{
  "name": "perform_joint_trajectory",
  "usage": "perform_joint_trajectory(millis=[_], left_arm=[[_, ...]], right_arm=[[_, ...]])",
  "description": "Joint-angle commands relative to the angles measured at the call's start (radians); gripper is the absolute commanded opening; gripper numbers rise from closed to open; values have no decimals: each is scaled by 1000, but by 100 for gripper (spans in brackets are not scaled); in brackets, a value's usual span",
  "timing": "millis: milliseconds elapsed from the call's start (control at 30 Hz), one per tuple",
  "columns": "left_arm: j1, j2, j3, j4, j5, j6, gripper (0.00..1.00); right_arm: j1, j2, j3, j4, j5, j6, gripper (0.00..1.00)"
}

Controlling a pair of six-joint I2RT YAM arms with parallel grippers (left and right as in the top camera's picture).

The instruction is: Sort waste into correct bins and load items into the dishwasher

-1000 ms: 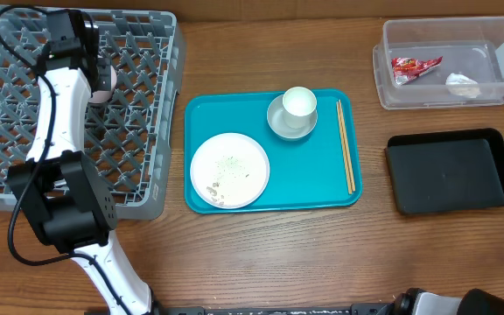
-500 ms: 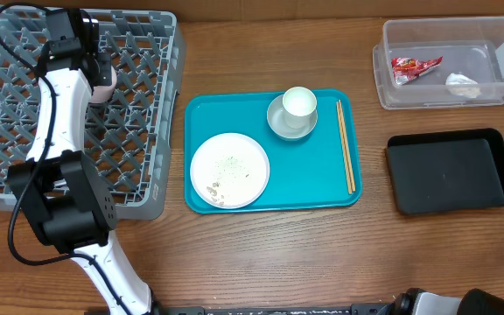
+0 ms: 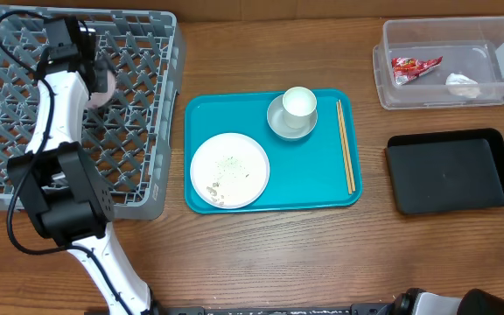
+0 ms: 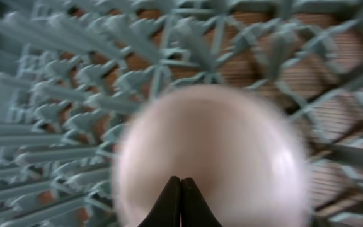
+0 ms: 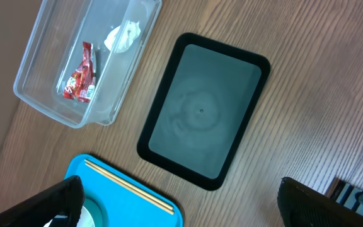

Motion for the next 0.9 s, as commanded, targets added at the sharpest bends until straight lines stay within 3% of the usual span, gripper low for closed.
perform_joint_trajectory(millis=[0,133,233,367,467,500,533,567,733,800,867], left_arm=[[13,-21,0,18,-77,-5,4],[16,-64,0,11,-78,-56,4],[16,-112,0,7,-53,-159,4],[5,-217,0,6,85,-237,4],[-8,-312,0,-37,272,-327,30],[-11,-339,0,-55,362,-357,45],[-13,-364,0,-78,470,-389,76],[-17,-389,0,-111,606,-420,100],[-57,-424,-1,-215,1203,-456,100],[-102,-417,-1,-245,1277,-454,100],[-162,-414,-2,-266,1251,-422,100]], right_arm=[[-3,-13,-3,2,14,2,100],[-3,-13,-3,2,14,2,100],[-3,-13,-3,2,14,2,100],[-3,-13,-3,2,14,2,100],[-3,-13,-3,2,14,2,100],[-3,-13,-3,2,14,2,100],[-3,-13,-3,2,14,2,100],[-3,-13,-3,2,14,2,100],[-3,-13,-3,2,14,2,100],[-3,-13,-3,2,14,2,100],[-3,-13,-3,2,14,2,100]])
